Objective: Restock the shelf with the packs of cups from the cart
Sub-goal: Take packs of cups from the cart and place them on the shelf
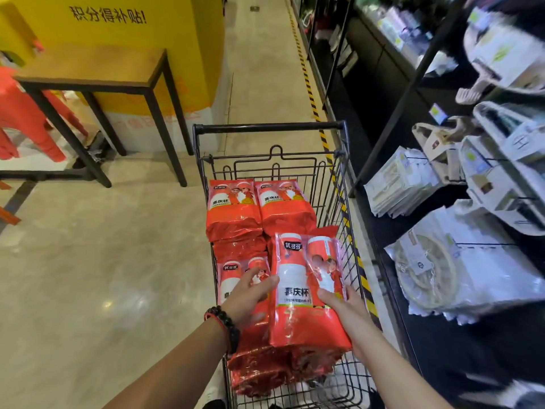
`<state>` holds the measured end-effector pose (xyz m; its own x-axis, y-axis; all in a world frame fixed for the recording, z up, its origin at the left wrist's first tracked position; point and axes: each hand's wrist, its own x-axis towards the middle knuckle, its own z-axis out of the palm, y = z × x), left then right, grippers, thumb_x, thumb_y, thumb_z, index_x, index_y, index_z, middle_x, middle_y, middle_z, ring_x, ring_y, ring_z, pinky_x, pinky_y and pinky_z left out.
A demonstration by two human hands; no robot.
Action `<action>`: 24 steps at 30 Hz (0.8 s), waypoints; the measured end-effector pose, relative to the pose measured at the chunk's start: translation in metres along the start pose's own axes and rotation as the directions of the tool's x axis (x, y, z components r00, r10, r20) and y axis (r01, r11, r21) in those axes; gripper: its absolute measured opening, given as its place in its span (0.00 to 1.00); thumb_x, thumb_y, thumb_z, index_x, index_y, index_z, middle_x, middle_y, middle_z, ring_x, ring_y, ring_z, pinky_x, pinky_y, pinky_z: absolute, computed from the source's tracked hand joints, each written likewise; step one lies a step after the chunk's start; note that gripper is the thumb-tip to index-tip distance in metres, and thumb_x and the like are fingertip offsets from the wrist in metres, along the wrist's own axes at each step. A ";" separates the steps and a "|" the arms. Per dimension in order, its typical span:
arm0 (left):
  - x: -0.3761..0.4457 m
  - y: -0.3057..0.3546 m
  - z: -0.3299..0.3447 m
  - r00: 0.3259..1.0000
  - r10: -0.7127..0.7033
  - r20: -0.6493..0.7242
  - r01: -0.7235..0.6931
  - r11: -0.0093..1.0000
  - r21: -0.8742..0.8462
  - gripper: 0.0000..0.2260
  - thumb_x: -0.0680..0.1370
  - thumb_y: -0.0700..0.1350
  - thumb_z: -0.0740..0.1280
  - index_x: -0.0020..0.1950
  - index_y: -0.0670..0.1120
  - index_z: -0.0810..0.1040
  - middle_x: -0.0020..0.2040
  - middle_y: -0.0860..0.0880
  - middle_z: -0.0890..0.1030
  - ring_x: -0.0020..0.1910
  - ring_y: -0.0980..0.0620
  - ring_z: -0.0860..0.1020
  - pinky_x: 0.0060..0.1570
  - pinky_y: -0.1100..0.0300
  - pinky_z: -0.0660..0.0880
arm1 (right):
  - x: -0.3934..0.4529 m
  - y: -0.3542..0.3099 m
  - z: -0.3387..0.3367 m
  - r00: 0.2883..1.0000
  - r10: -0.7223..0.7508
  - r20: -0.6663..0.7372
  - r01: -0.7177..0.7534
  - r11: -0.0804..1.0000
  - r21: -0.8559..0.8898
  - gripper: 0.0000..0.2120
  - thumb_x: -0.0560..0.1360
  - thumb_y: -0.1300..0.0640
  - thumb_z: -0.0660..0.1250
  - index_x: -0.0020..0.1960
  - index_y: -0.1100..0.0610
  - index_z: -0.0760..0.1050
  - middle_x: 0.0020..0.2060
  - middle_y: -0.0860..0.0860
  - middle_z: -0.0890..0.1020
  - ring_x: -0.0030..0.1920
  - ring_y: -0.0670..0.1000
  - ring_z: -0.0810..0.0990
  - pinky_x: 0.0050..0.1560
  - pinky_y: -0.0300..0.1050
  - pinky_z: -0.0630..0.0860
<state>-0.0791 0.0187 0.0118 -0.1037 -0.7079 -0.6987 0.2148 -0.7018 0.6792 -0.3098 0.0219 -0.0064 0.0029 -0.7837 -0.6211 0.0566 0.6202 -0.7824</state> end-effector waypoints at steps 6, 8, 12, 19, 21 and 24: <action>-0.016 0.014 -0.020 0.974 0.218 0.067 -0.209 0.971 -0.118 0.36 0.65 0.50 0.78 0.70 0.46 0.70 0.61 0.38 0.81 0.58 0.34 0.81 0.59 0.34 0.75 | -0.010 -0.019 0.065 0.994 -0.081 0.076 0.082 0.997 -0.005 0.34 0.62 0.46 0.81 0.64 0.48 0.72 0.54 0.53 0.87 0.51 0.58 0.87 0.54 0.63 0.82; -0.021 0.016 -0.036 0.968 0.249 0.032 -0.246 0.966 -0.079 0.35 0.66 0.47 0.78 0.70 0.43 0.71 0.61 0.37 0.81 0.57 0.34 0.81 0.60 0.33 0.75 | -0.012 -0.020 0.084 0.990 -0.090 0.109 0.098 0.993 -0.065 0.36 0.60 0.41 0.80 0.64 0.46 0.72 0.57 0.51 0.85 0.55 0.56 0.86 0.58 0.62 0.81; -0.032 0.007 -0.072 0.958 0.267 -0.106 -0.276 0.957 -0.092 0.31 0.67 0.43 0.76 0.68 0.41 0.71 0.60 0.35 0.81 0.56 0.32 0.81 0.57 0.32 0.76 | -0.004 -0.018 0.111 0.975 -0.012 0.222 0.047 0.987 -0.157 0.31 0.60 0.36 0.77 0.60 0.44 0.75 0.55 0.48 0.85 0.54 0.51 0.86 0.58 0.55 0.81; -0.049 -0.001 -0.139 0.943 0.259 -0.208 -0.297 0.938 -0.180 0.26 0.68 0.42 0.73 0.66 0.40 0.74 0.58 0.33 0.82 0.55 0.27 0.80 0.56 0.28 0.74 | 0.057 -0.007 0.137 0.998 0.029 0.049 -0.021 0.989 -0.146 0.07 0.79 0.56 0.68 0.45 0.58 0.79 0.39 0.59 0.79 0.33 0.51 0.74 0.32 0.43 0.66; -0.052 -0.002 -0.154 0.942 0.250 -0.223 -0.292 0.940 -0.179 0.25 0.68 0.42 0.73 0.65 0.41 0.75 0.57 0.33 0.82 0.54 0.27 0.80 0.55 0.28 0.74 | 0.072 0.001 0.131 0.997 0.033 -0.074 -0.051 0.967 -0.249 0.09 0.78 0.58 0.70 0.43 0.63 0.79 0.35 0.62 0.77 0.31 0.52 0.72 0.28 0.39 0.65; -0.054 -0.005 -0.174 0.946 0.230 -0.229 -0.277 0.940 -0.200 0.26 0.68 0.43 0.74 0.65 0.42 0.75 0.58 0.33 0.82 0.54 0.27 0.80 0.55 0.27 0.74 | 0.088 0.015 0.124 0.988 0.081 -0.133 -0.131 0.893 -0.430 0.17 0.77 0.53 0.72 0.40 0.68 0.79 0.37 0.66 0.79 0.38 0.55 0.77 0.30 0.40 0.69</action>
<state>0.0946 0.0744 0.0072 0.1736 -0.8130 -0.5558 0.4246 -0.4475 0.7871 -0.1850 -0.0419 -0.0673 -0.1255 -0.7195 -0.6831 -0.3794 0.6710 -0.6370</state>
